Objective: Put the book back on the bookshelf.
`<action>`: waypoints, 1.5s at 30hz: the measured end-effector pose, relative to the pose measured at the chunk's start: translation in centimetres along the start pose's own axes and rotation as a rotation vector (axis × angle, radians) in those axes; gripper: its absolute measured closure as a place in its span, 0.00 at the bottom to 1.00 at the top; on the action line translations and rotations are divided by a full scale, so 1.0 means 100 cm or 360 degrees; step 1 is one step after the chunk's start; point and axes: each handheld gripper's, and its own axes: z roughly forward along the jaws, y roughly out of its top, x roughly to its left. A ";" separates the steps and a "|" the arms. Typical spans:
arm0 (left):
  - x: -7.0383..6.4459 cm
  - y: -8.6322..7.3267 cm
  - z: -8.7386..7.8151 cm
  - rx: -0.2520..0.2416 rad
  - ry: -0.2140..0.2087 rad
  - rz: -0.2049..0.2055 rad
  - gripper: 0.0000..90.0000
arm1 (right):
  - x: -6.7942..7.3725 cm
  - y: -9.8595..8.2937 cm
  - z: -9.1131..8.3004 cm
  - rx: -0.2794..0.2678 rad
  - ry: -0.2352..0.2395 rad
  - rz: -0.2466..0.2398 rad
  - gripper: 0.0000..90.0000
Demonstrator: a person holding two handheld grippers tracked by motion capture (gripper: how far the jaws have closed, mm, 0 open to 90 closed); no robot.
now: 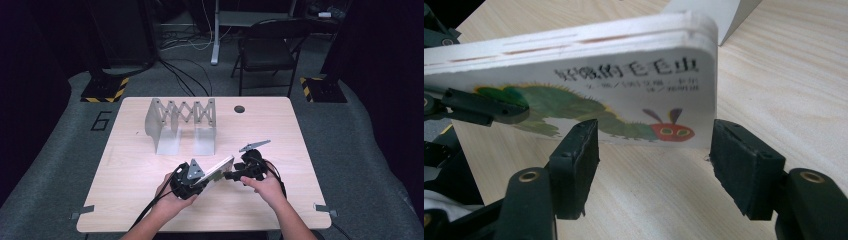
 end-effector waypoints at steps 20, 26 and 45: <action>0.020 0.008 -0.020 -0.0046 0.0022 -0.0136 0.84 | -0.004 -0.004 0.003 0.0013 -0.0008 0.0047 0.40; 0.026 0.012 -0.031 -0.0077 0.0046 -0.0174 0.84 | -0.007 -0.005 0.003 0.0018 -0.0014 0.0056 0.40; 0.051 0.011 -0.060 -0.0092 0.0141 -0.0247 0.84 | -0.012 -0.009 0.008 0.0020 -0.0029 0.0060 0.40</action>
